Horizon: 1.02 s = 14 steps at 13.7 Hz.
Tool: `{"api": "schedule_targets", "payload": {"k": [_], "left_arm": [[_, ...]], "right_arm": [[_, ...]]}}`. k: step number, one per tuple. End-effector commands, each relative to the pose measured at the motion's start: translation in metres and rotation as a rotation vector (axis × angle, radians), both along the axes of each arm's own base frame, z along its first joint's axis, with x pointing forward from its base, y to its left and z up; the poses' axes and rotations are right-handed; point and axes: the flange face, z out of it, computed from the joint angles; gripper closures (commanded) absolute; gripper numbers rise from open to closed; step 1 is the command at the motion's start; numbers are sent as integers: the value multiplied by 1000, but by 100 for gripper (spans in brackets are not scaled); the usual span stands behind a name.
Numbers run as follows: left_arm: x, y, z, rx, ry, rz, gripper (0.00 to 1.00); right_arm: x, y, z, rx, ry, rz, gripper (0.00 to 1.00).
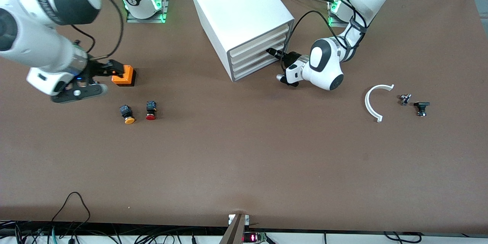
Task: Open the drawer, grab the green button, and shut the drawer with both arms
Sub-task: 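Reach the left gripper to the drawer handle while the right gripper approaches the cabinet, then pull the drawer open with the left gripper while the right gripper approaches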
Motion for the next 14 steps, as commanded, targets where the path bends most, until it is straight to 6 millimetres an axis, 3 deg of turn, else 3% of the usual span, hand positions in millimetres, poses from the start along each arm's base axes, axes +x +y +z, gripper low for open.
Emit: {"api": "schedule_targets", "payload": {"k": [1,4,6,7,8,12,14], "left_arm": [[44,44,6,59,-152,119,100],[99,87,24,74,-253,209,100],[119,99,35,79,-291,233,100],[119,100,36,79,-290,238,31],[119,99,39,73,-294,237,0],[129,104,68,66,-357,247,0],[151,138,108,129,-495,228,0]], "right_arm": [[-4,53,4,21,-50,92,0],[-8,92,2,44,-105,154,0],[-17,142,-4,94,-161,344,0],[-23,162,-4,113,-184,414,0],[-28,178,-10,120,-186,456,0],[-49,244,-12,158,-223,634,0],[-52,277,-17,179,-227,738,0]]}}
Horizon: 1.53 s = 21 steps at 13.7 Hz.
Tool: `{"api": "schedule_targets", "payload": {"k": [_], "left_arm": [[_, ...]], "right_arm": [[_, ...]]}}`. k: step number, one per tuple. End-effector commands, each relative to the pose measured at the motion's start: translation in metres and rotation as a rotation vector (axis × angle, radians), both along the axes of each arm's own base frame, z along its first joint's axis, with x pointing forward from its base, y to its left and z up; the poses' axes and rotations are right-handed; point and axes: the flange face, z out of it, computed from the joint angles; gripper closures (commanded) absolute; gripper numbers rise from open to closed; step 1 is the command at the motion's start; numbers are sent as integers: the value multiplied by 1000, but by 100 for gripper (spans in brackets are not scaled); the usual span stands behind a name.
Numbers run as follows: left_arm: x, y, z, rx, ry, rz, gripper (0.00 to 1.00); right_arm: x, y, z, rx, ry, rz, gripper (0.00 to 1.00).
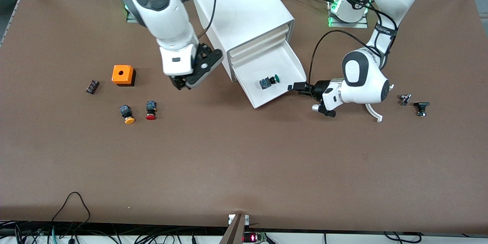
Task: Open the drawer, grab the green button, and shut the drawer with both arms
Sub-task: 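Pull the drawer open with the left gripper while the right gripper approaches, then lower the right gripper onto the green button while the left gripper withdraws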
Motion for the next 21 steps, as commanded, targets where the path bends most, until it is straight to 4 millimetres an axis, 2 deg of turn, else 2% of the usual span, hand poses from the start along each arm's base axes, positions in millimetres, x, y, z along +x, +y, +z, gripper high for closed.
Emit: {"api": "schedule_targets", "payload": {"k": [1,2,3,4,5,6,7,8,9,11,12,14,17,18,21], "left_arm": [[26,52,77,114,-185,-7,0],[30,63,99,151,-240,-23,0],[31,65,118,167,-285,-30,0],[29,73,148,198,-342,-49,0],[29,98,177,256,-396,-70,0],[22,114,209,336,-444,-136,0],[11,123,240,411,-472,-211,0],[-4,144,269,476,-472,-237,0],[-13,162,291,522,-454,-240,0],[-17,198,336,613,-395,-257,0],[-19,204,350,667,-365,-270,0],[-14,196,368,744,-335,-239,0],[24,166,374,771,-276,-182,0],[26,162,374,773,-276,-172,0],[22,160,372,770,-234,-169,0]], "right_arm": [[0,47,-7,21,-11,145,0],[-4,60,-12,25,-5,173,0],[-7,72,-19,30,2,200,0],[-15,89,-25,37,6,235,0],[-24,108,-26,44,2,264,0],[-37,128,-27,49,-2,297,0],[-45,145,-33,53,0,323,0],[-53,161,-41,56,-4,352,0],[-57,173,-49,64,-14,407,0],[-64,186,-65,70,-27,494,0],[-63,187,-76,61,-19,515,0],[-60,190,-112,34,8,615,0],[-63,196,-148,2,22,717,0],[-65,197,-157,-27,10,756,0],[-69,204,-161,-46,-18,842,0]]}}
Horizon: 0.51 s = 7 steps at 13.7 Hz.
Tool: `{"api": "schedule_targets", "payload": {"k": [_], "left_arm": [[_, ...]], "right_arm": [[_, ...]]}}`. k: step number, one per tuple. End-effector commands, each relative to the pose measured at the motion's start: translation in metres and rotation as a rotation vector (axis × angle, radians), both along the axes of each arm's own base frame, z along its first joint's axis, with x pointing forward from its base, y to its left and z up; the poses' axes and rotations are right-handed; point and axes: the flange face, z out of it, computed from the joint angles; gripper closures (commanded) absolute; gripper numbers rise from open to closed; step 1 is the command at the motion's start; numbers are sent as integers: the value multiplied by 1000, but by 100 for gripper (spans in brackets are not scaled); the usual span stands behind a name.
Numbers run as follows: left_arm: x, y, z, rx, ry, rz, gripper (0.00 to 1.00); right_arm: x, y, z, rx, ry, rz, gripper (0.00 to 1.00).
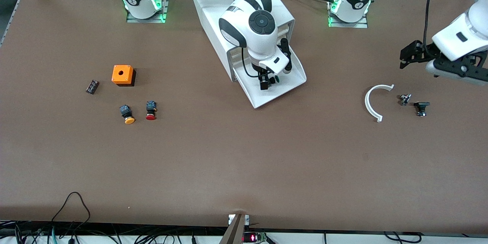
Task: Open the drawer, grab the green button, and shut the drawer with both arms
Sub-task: 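Lower the right gripper onto the green button while the left gripper withdraws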
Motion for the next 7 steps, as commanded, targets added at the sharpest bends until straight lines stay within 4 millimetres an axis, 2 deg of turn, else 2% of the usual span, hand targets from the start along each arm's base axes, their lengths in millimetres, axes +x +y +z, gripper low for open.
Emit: {"api": "schedule_targets", "payload": {"k": [1,2,3,7], "left_arm": [[1,3,9,25,21,23,0],[1,2,9,19,23,25,0],[1,2,9,19,23,29,0],[2,19,6,-33,30,106,0]], "right_arm": [[-2,9,6,0,-30,62,0],[-3,9,3,-3,-27,62,0],[-4,10,-8,-11,-23,65,0],[-5,13,-31,-14,-42,82,0]]}}
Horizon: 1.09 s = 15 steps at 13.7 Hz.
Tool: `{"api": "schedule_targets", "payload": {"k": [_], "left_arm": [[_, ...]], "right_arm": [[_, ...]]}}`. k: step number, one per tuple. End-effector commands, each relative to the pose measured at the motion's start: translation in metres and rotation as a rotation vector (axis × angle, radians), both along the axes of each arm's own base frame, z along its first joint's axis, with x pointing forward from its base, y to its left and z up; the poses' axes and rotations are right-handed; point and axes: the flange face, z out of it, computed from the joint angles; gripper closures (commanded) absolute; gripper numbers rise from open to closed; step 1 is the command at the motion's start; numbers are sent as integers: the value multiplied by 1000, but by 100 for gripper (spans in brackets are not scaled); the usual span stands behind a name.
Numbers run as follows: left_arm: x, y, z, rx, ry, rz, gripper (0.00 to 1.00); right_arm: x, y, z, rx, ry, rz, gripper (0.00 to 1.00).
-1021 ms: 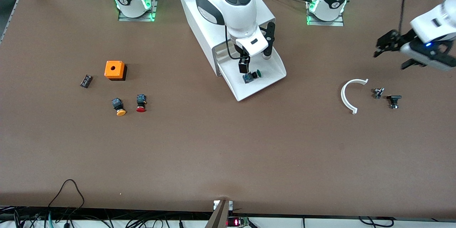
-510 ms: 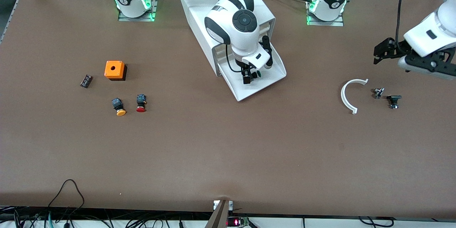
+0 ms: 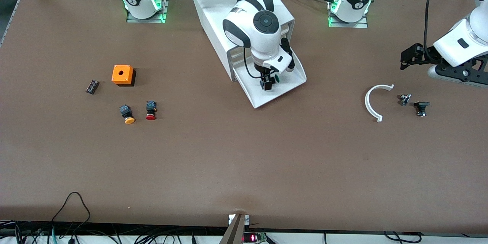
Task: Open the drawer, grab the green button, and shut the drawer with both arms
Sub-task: 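Close the right gripper on the green button inside the drawer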
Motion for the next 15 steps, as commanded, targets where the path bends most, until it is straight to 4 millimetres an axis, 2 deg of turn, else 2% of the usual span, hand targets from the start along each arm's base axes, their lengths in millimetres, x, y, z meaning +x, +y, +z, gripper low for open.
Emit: {"api": "schedule_targets", "payload": {"k": [1,7,9,11,15], "left_arm": [[2,9,5,-30,8,39,0],[2,8,6,-59,7,44,0],[1,7,7,-59,7,42,0],[1,8,7,-59,7,44,0],[0,9,7,-59,12,45,0]], "right_arm": [[0,5,-13,-6,-16,23,0],[-3,12,-36,14,-22,20,0],[-6,14,-42,19,-25,23,4],[-8,16,-46,15,-27,31,15],[-7,17,-43,16,-59,46,47]]}}
